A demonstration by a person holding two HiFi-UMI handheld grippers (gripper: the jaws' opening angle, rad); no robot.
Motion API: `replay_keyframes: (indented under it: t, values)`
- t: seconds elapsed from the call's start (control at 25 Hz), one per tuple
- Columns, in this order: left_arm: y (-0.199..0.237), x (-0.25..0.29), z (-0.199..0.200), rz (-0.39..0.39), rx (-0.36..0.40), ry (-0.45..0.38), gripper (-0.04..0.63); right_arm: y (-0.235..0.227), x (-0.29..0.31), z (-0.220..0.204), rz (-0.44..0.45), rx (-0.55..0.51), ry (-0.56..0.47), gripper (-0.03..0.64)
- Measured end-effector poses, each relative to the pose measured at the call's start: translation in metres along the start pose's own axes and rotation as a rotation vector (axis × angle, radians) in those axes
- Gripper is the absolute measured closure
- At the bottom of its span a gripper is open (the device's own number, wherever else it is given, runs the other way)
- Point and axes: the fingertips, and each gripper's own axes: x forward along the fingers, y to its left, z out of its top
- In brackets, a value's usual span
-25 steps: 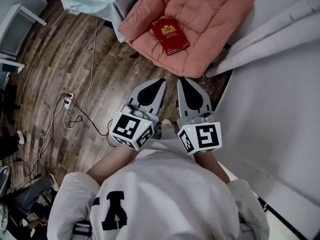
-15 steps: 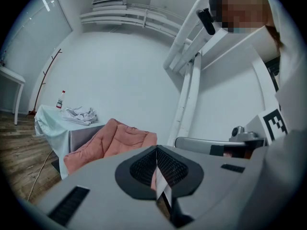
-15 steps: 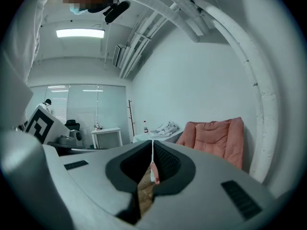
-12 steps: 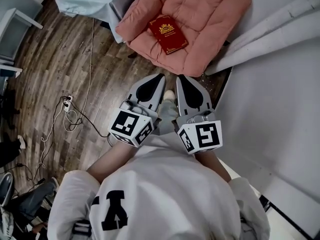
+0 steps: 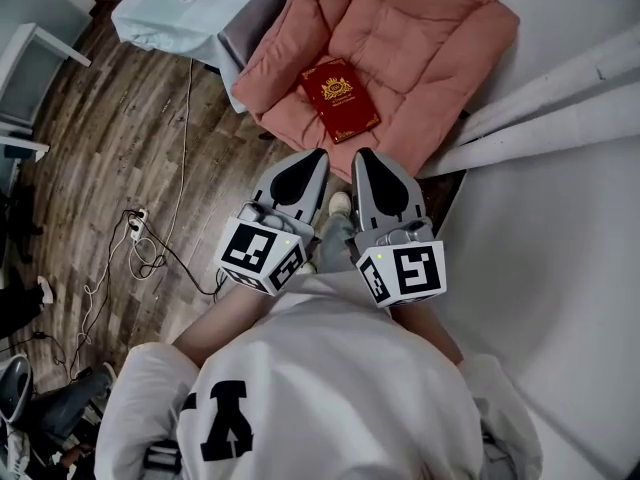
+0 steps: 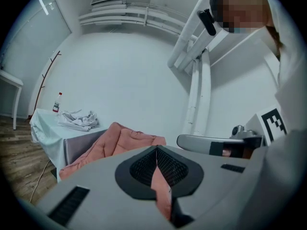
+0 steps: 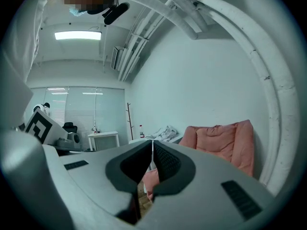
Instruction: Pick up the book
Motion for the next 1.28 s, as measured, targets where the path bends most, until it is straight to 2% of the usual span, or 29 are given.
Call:
replay_keyframes:
  t: [0.28, 0.64, 1.08, 1.28]
  values:
    - [0.029, 0.081, 0.013, 0.016, -0.019, 0.012, 0.591, -0.056, 0.070, 0.010, 0.033, 0.001, 0.024, 0.586]
    - [0.049, 0.160, 0.031, 0.038, -0.028, -0.010, 0.591, -0.120, 0.123, 0.023, 0.052, -0.011, 0.032, 0.586]
    - [0.068, 0.207, 0.043, 0.083, -0.031, -0.016, 0.591, -0.156, 0.162, 0.028, 0.093, -0.001, 0.043, 0.586]
    - [0.078, 0.210, 0.035, 0.103, -0.064, 0.006, 0.591, -0.159, 0.171, 0.023, 0.103, 0.007, 0.063, 0.586]
